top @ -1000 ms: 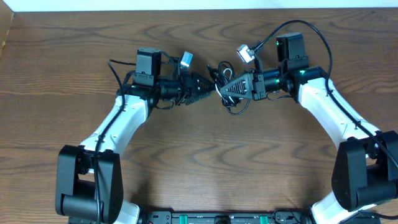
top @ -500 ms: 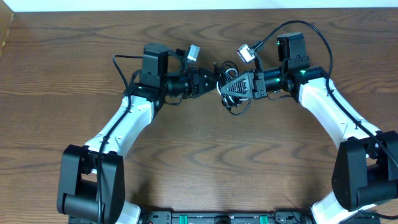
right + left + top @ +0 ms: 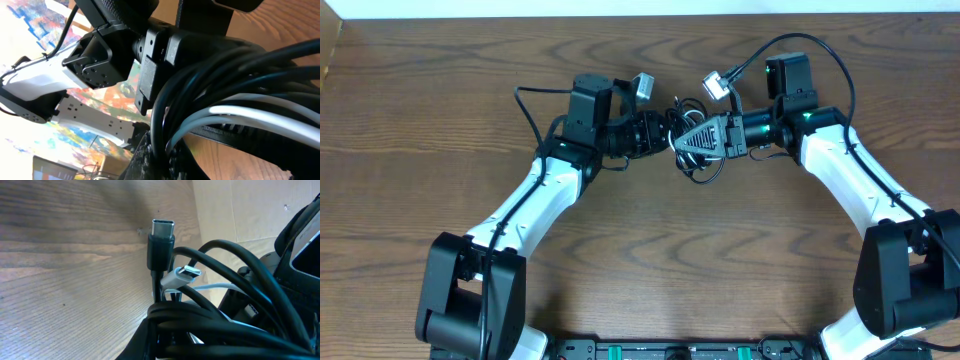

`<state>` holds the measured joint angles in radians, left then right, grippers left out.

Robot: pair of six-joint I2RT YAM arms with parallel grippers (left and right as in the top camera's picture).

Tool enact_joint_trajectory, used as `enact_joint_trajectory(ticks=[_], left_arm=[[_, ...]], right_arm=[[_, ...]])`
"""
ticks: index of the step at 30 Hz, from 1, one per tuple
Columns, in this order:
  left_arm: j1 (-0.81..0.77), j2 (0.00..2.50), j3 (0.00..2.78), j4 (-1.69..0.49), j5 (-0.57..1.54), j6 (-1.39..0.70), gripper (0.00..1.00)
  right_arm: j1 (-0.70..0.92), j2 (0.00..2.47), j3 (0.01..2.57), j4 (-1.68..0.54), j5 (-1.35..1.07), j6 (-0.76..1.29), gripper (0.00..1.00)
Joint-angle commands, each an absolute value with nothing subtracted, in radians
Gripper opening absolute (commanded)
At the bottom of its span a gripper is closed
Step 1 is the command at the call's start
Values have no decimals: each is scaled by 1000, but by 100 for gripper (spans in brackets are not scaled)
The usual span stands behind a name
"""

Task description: Untangle cables

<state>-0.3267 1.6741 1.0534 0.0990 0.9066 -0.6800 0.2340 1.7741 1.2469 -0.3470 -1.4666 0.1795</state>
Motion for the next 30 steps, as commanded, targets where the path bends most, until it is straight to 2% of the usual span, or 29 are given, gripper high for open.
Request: enact_joint_trajectory(ticks=[1, 7, 15, 23, 30], left_arm=[[-291, 1678, 1058, 104, 955, -659, 8], [-229, 1677, 1058, 105, 1138, -605, 7], [-134, 1677, 1058, 13, 1145, -584, 8], [-118, 1677, 1058, -69, 1144, -497, 7], [-118, 1678, 1058, -136, 1140, -409, 7]], right_arm=[[241, 1770, 1245, -359, -1460, 186, 1], [239, 1770, 1245, -416, -1300, 186, 1], [200, 1770, 1245, -479, -1235, 165, 1], [221, 1770, 1245, -651, -919, 79, 1], [319, 1770, 1245, -697, -595, 81, 1]])
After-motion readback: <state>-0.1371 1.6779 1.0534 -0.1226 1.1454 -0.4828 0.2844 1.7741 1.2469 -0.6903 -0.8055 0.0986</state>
